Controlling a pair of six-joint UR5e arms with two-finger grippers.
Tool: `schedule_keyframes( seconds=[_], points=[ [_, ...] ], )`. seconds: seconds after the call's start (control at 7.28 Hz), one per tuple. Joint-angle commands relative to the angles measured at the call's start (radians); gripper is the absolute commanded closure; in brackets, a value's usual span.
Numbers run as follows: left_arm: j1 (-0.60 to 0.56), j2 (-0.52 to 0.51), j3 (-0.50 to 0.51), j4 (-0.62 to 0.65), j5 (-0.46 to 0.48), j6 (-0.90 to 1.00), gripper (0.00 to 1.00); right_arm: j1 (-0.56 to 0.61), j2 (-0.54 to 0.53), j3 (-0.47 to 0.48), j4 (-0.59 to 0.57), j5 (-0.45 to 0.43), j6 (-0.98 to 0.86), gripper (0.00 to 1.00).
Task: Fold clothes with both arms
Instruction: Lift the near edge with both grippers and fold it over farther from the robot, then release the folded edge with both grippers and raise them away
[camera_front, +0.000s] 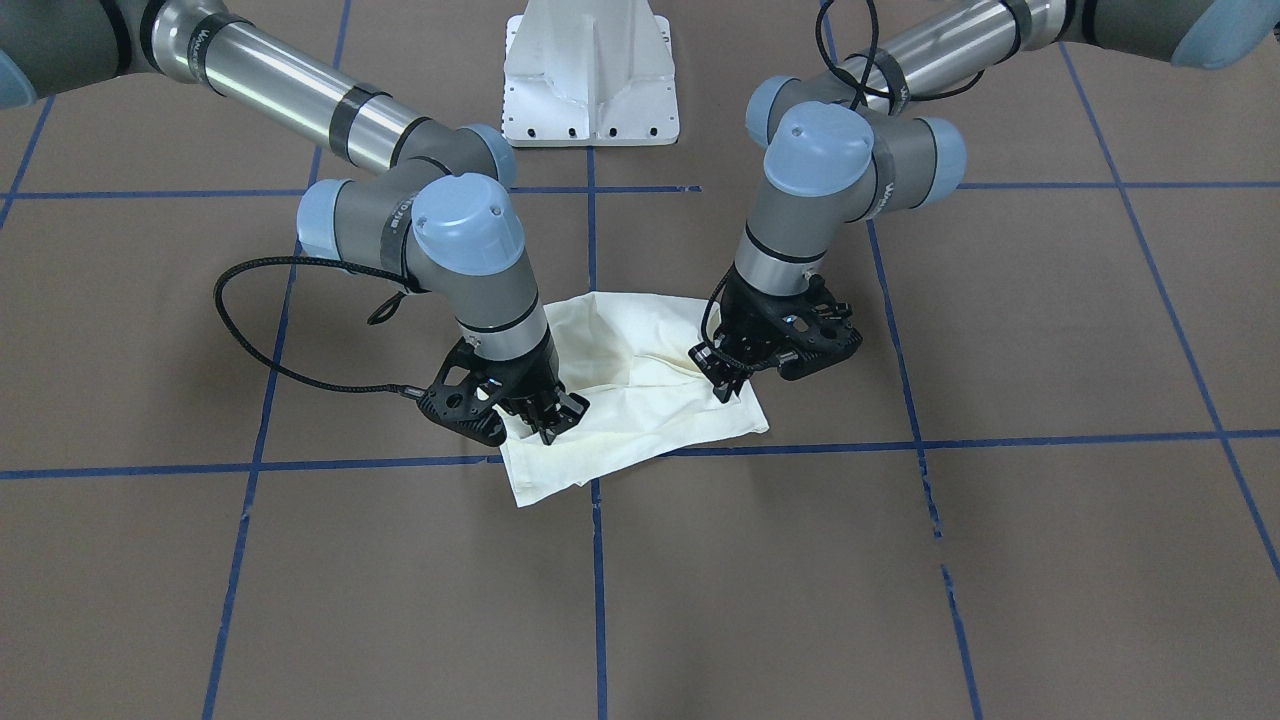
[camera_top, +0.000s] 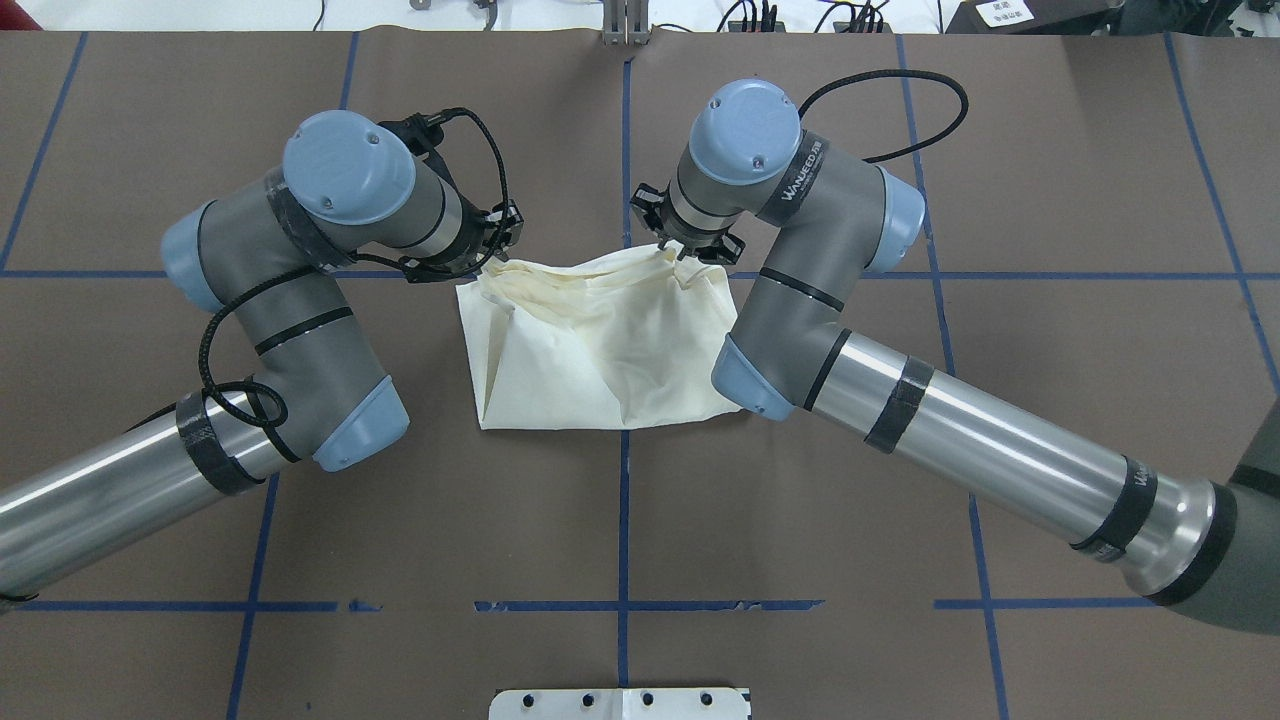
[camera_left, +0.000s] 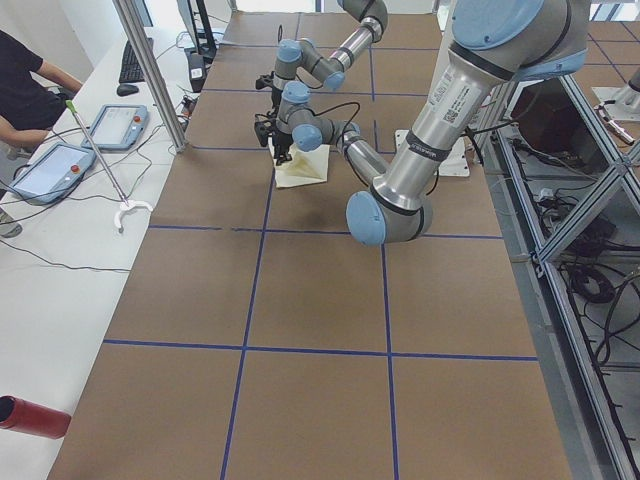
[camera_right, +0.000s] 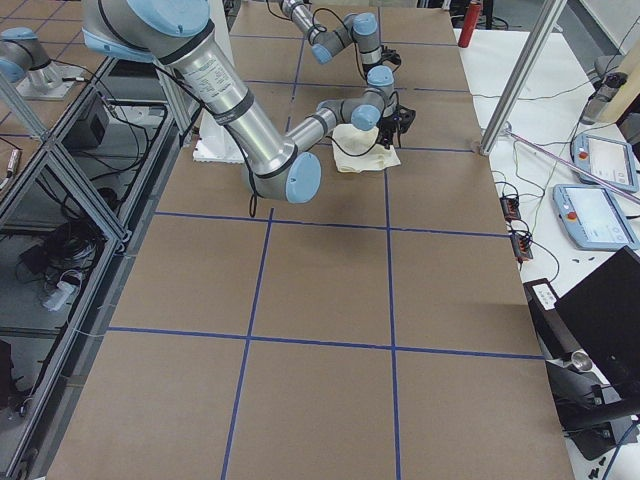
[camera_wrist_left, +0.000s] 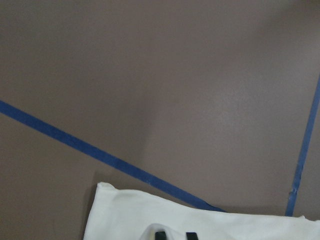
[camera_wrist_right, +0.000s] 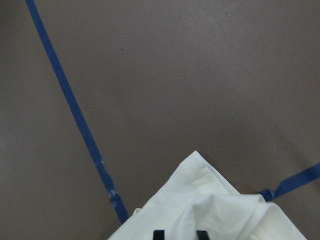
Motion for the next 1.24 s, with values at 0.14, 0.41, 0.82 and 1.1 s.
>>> schedule_keyframes(
  seconds=[0.14, 0.41, 0.82, 1.1],
  points=[
    [-0.062, 0.035, 0.039, -0.113, -0.008, 0.142, 0.00, 0.115, 0.008, -0.010, 0.009, 0.177, -0.093, 0.00],
    [-0.039, 0.119, -0.025, -0.275, -0.089, 0.082, 0.00, 0.172, -0.002, 0.016, -0.029, 0.240, -0.136, 0.00],
    [0.067, 0.153, -0.018, -0.534, -0.111, -0.047, 0.00, 0.244, -0.015, 0.149, -0.302, 0.274, -0.348, 0.00],
    [0.070, 0.150, 0.128, -0.762, -0.103, -0.054, 0.00, 0.277, -0.050, 0.203, -0.346, 0.276, -0.394, 0.00]
  ],
)
